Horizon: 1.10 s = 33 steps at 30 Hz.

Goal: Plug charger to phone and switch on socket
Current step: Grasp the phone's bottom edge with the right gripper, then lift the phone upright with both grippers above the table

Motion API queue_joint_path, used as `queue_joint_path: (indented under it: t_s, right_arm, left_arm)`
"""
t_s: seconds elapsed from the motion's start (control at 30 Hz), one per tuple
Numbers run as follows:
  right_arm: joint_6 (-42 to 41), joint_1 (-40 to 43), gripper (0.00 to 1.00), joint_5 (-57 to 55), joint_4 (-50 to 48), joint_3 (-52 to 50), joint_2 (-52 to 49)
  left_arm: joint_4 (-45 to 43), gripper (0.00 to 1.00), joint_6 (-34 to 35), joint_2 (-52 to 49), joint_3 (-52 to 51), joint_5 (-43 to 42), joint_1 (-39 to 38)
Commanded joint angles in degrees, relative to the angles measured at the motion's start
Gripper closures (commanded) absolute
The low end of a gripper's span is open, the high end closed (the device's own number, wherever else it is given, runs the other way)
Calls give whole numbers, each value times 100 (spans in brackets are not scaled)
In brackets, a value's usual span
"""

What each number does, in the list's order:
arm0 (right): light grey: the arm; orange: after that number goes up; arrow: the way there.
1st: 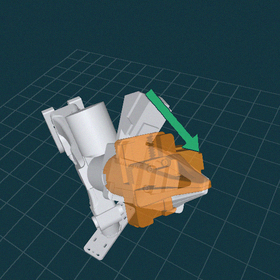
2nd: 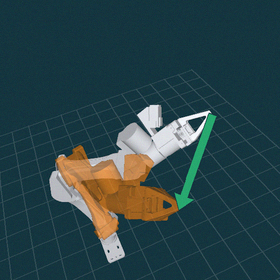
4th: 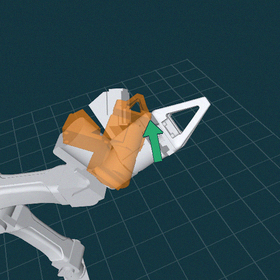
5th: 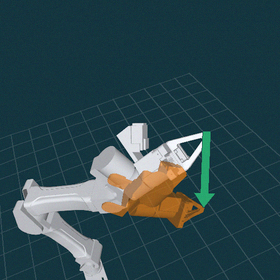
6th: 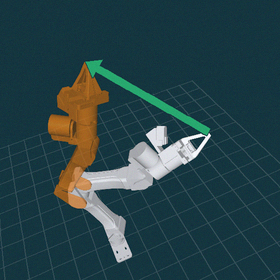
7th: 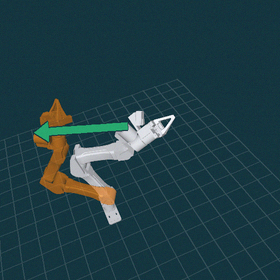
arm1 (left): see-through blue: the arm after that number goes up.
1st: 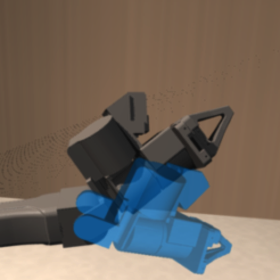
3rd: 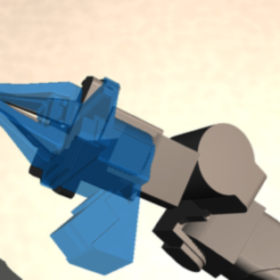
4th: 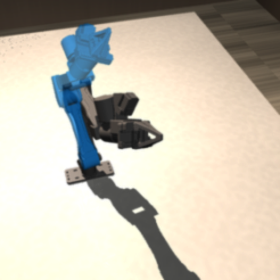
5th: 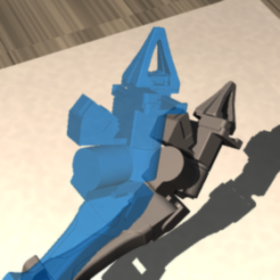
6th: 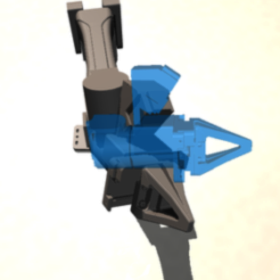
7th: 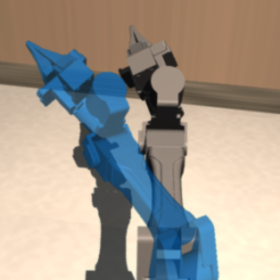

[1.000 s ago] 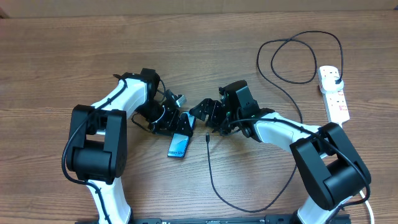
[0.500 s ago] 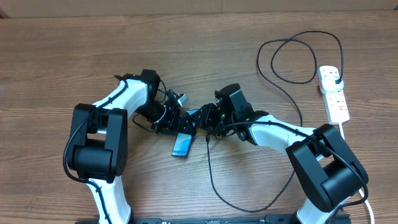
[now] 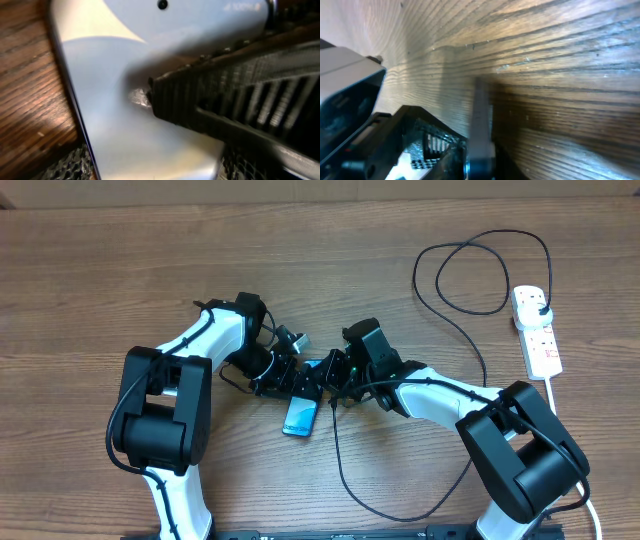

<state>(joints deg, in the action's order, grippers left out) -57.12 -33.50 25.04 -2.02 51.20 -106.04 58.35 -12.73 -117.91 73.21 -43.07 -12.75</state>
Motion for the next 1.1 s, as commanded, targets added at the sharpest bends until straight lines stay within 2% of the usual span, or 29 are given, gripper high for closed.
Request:
queue_joint_path:
  t_s: [0.0, 0.13, 0.17, 0.43, 0.7, 0.87, 1.07]
  right_arm:
    - [-11, -57, 88, 2, -52, -20, -55]
    - [-11, -57, 96, 4, -50, -20, -55]
    - [-11, -57, 96, 7, -48, -20, -55]
    - [59, 72, 96, 260, -57, -11, -55]
    - [378, 649, 96, 1705, -756, -7, -48]
    - [334, 1073, 96, 2389, -1274, -7, -48]
    - [337, 1390, 96, 2688, -1768, -9, -48]
  left_arm:
    - [-24, 12, -162, -208, -105, 153, -68]
    - [-20, 8, -162, -208, -105, 153, -68]
    - [-20, 0, -162, -208, -105, 153, -68]
    - [26, 0, -166, -208, -105, 160, -7]
    - [170, 0, -212, -190, 81, 85, 74]
    - [570, 0, -439, -184, 645, -629, 90]
    - [1434, 5, -1073, -184, 1600, -2210, 90]
